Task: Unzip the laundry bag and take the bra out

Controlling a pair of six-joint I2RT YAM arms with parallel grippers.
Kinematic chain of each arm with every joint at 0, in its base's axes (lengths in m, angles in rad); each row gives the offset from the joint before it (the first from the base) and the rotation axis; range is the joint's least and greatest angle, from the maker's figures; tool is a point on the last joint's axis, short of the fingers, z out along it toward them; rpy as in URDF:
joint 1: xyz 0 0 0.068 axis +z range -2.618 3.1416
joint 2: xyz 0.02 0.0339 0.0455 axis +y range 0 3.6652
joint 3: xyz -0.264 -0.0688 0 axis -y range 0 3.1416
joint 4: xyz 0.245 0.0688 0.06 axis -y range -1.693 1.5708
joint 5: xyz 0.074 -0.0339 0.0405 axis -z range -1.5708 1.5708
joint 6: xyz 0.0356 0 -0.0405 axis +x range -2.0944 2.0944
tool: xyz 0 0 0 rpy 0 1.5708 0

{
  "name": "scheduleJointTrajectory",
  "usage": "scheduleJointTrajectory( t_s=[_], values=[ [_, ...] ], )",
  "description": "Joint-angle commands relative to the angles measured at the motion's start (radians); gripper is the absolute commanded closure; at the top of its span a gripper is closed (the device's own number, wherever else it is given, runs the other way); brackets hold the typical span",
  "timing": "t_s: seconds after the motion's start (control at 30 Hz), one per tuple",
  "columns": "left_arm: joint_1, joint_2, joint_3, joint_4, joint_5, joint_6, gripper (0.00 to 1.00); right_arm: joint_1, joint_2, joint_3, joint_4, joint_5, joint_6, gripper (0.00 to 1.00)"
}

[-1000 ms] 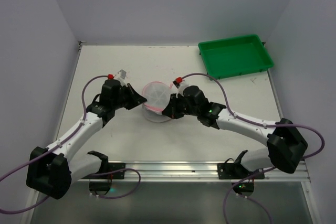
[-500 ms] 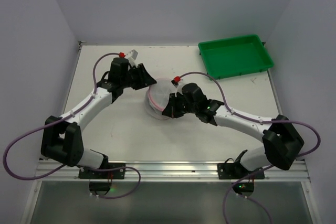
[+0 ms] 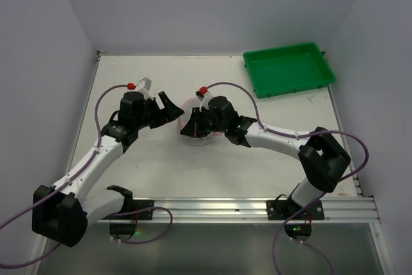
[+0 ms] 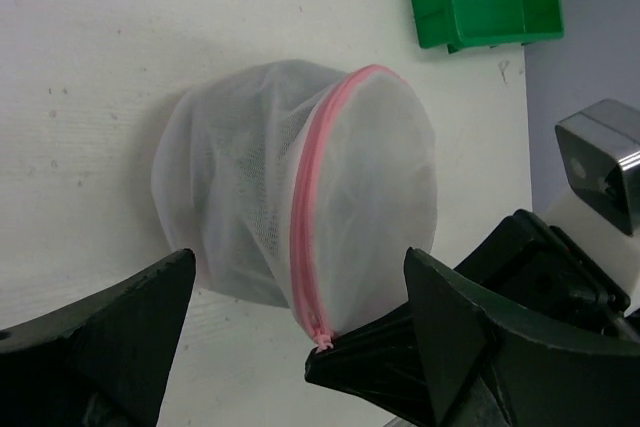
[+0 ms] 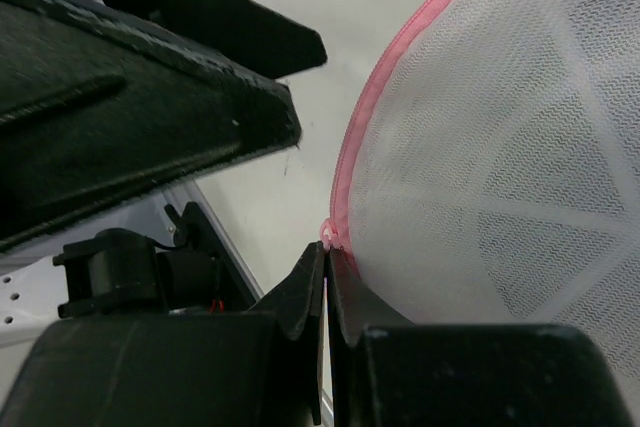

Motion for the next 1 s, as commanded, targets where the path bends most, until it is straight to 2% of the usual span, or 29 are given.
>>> scheduleJointTrajectory(
  t_s=[0.0, 0.1, 0.2, 0.3, 0.33, 0.43, 0.47, 0.63, 0.77, 0.83, 0.97],
  values=[
    [-0.010, -0.016, -0.064, 0.040, 0.035, -0.053, 0.15, 0.013, 0.011, 0.039, 0.057, -0.029, 0.017, 1.00],
    [-0.033, -0.009, -0.086, 0.072, 0.037, -0.060, 0.31, 0.015, 0.015, 0.037, 0.057, -0.026, 0.016, 1.00],
    [-0.041, 0.016, -0.087, 0.106, 0.046, -0.065, 0.39, 0.016, 0.013, 0.037, 0.047, -0.020, 0.010, 1.00],
    [-0.046, 0.040, -0.081, 0.121, 0.043, -0.072, 0.63, 0.018, -0.001, 0.029, 0.021, -0.014, -0.007, 1.00],
    [-0.046, 0.047, -0.081, 0.120, 0.037, -0.071, 0.78, 0.018, -0.008, 0.026, -0.002, -0.009, -0.015, 1.00],
    [-0.046, 0.047, -0.075, 0.115, 0.014, -0.060, 0.97, 0.019, -0.051, -0.012, -0.068, 0.007, -0.058, 1.00],
    [-0.046, 0.047, -0.074, 0.115, 0.011, -0.057, 1.00, 0.016, -0.065, -0.047, -0.085, 0.017, -0.073, 1.00],
    [-0.044, 0.042, -0.081, 0.095, 0.020, -0.036, 1.00, -0.031, -0.194, -0.170, -0.226, 0.069, -0.151, 1.00],
    [-0.043, 0.021, -0.098, 0.086, 0.017, -0.027, 1.00, -0.193, -0.300, -0.317, -0.251, 0.046, -0.141, 1.00],
    [-0.043, 0.011, -0.106, 0.079, 0.026, -0.020, 1.00, -0.255, -0.343, -0.340, -0.257, 0.052, -0.142, 1.00],
    [-0.044, -0.005, -0.132, 0.085, 0.070, -0.020, 1.00, -0.278, -0.326, -0.287, -0.298, 0.067, -0.180, 1.00]
  ],
)
